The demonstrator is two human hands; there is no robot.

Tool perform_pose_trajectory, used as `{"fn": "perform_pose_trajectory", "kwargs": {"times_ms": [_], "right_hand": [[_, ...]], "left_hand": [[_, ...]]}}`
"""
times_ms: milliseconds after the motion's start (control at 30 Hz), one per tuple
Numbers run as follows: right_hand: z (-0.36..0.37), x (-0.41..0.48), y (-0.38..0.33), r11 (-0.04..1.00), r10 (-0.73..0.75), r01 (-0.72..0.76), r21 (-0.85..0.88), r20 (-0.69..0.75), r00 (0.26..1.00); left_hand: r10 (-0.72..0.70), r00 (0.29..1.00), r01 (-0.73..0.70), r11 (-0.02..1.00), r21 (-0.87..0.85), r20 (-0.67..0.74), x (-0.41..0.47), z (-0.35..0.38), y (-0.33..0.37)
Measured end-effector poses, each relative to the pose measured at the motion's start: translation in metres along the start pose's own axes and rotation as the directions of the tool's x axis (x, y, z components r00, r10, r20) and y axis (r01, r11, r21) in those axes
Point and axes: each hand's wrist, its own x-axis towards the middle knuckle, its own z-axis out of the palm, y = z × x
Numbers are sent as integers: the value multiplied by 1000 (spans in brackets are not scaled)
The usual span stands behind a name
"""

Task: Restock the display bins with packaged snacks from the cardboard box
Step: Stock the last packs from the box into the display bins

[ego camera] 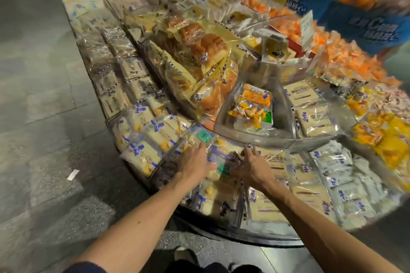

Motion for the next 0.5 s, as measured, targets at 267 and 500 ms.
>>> {"fn": "perform_pose_trajectory", "kwargs": {"times_ms": [267, 500], "right_hand": [[-17, -55, -74, 860, -509, 509, 20, -18, 860], [79, -202, -173, 489, -865, 829, 272, 278, 418]], "left_hand": [[-319, 877, 260, 944, -202, -359, -134, -73, -27], [-759, 452, 555, 651, -518, -469, -391, -45, -81]]}}
